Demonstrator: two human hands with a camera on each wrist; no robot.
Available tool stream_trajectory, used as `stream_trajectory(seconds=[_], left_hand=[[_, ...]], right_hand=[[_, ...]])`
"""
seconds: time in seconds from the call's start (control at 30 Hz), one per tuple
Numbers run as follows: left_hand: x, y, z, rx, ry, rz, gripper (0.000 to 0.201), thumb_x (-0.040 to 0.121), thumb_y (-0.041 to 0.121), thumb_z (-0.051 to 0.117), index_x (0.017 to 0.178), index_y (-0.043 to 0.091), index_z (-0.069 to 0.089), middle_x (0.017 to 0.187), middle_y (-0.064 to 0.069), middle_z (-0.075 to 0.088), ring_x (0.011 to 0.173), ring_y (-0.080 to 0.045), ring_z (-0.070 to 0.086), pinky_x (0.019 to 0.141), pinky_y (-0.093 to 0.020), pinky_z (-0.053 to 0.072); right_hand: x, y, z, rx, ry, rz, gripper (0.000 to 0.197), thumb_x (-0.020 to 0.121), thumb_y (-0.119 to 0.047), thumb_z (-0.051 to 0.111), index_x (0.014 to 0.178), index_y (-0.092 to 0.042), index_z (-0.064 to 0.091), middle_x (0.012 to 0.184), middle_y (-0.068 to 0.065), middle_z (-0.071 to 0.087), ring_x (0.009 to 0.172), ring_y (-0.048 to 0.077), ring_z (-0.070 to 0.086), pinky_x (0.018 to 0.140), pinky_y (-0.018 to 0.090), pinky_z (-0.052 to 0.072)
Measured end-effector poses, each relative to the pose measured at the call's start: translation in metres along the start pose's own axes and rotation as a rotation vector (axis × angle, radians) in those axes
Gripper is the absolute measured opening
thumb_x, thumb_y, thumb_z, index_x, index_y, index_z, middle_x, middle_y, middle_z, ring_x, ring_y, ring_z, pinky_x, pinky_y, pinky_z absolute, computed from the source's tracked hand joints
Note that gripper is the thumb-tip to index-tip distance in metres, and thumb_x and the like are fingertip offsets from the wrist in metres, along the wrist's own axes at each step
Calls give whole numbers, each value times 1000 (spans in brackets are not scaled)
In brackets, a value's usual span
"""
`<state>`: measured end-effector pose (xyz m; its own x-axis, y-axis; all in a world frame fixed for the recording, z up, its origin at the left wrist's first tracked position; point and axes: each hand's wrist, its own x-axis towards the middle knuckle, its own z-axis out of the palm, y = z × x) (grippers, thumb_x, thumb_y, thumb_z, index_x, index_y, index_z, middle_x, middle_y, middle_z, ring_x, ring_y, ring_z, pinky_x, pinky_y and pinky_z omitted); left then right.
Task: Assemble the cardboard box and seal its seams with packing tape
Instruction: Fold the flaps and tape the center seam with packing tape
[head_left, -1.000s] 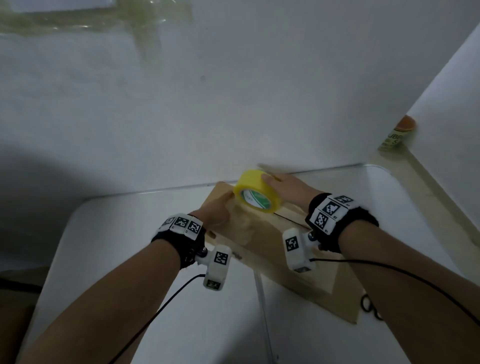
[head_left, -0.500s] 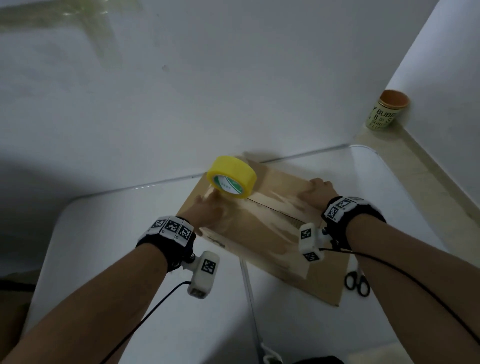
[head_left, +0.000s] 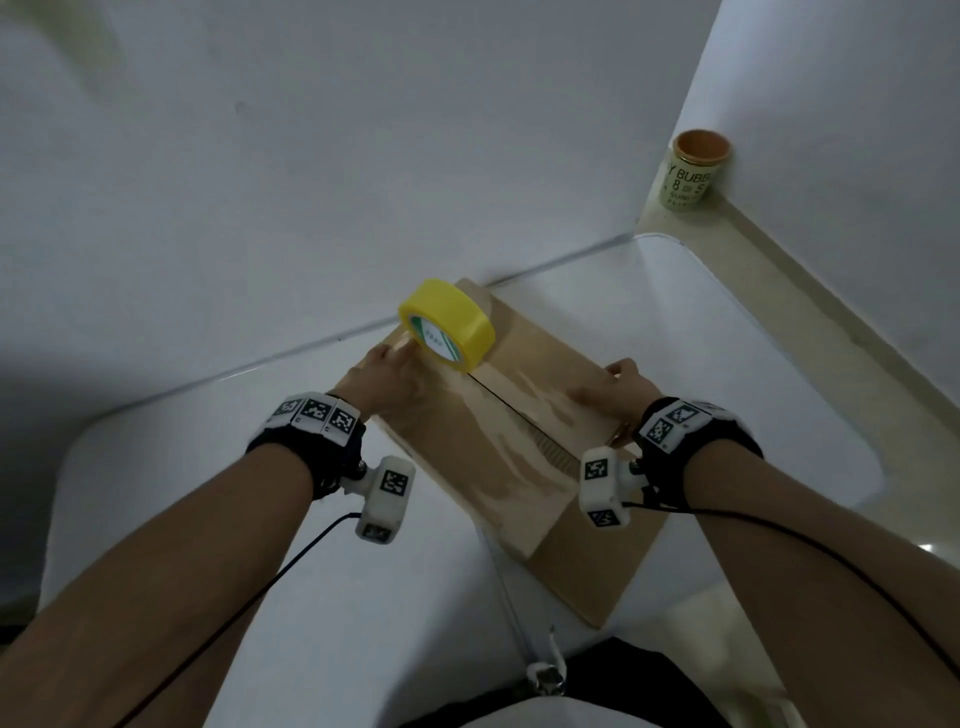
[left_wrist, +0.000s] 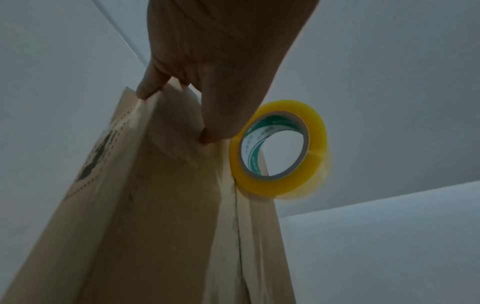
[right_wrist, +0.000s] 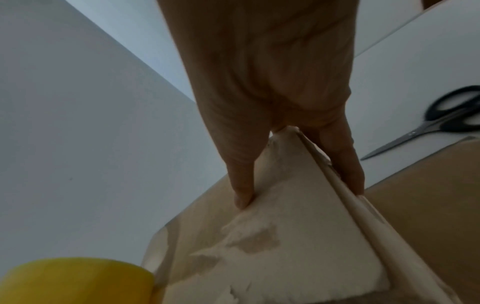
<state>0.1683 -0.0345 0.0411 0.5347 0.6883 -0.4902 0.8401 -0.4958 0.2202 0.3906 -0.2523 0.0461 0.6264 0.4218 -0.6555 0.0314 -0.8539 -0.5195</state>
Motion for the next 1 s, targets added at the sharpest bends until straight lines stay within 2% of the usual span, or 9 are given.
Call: stream_trajectory(seconds=[0.13,0.27,0.4,0.5,0.6,0.77,0.83,0.9,1.0], left_hand=[[15,21,4,152,62,150,55,99,22,28,152,20,12,160,-4,13,147,-25,11,114,-52,17],[22,36,-2,222,29,137,55,102,19,19,153,21,1,162,1,-1,148,-22,-11,116,-57,-1],[41,24,-4,231,58,134,56,100,24,21,153,25,5,161,-2,10,148,-21,-8,116,-54,1],[40,25,-9,201,27,126,57,100,26,21,153,25,2,161,-6,7,148,-22,-11,116,-55,-2],[40,23,-5,197,81,148,56,100,27,22,153,24,4,160,-10,8,148,-25,-5,115,-56,2],[31,16,-3,75,47,88,59,97,44,21,153,30,7,162,-5,-1,147,-36,-5,112,-68,5],[20,17,-2,91,13,120,66,92,53,16,152,32,-2,162,3,-8,147,-34,-10,109,-71,9],[1,21,-1,118,-66,128,64,97,46,24,152,33,-8,160,9,-14,147,-32,-14,107,-71,13],[-21,30,16,210,-204,182,74,97,47,33,151,28,-13,158,10,-21,146,-28,-18,107,-72,11]], right_hand=[[-18,23,16,170,34,107,83,74,-48,74,133,-14,28,130,18,43,111,40,53,86,56,53],[-33,23,34,285,12,119,72,80,-36,72,131,-15,27,129,16,40,110,42,53,75,57,57],[-45,16,28,-19,-105,67,63,88,-43,63,132,-10,34,125,11,48,114,34,53,92,42,48],[-42,-1,13,-274,22,-64,54,93,-45,54,130,-6,50,131,13,55,119,30,53,98,36,41],[-27,-33,11,-82,206,-276,40,92,-35,55,124,-9,57,129,10,58,118,27,54,99,32,40],[-21,-114,41,133,-20,-538,51,96,-44,46,132,-7,54,135,10,55,125,25,51,108,39,37],[-11,-131,55,79,-106,-548,68,88,-63,41,119,-7,64,125,13,63,119,28,57,106,45,40],[-3,-136,62,9,-138,-535,79,78,-77,36,92,-8,71,103,12,71,104,29,63,99,43,44],[-3,-134,61,33,-81,-519,64,78,-75,42,59,-17,58,70,3,63,83,26,62,84,35,45]])
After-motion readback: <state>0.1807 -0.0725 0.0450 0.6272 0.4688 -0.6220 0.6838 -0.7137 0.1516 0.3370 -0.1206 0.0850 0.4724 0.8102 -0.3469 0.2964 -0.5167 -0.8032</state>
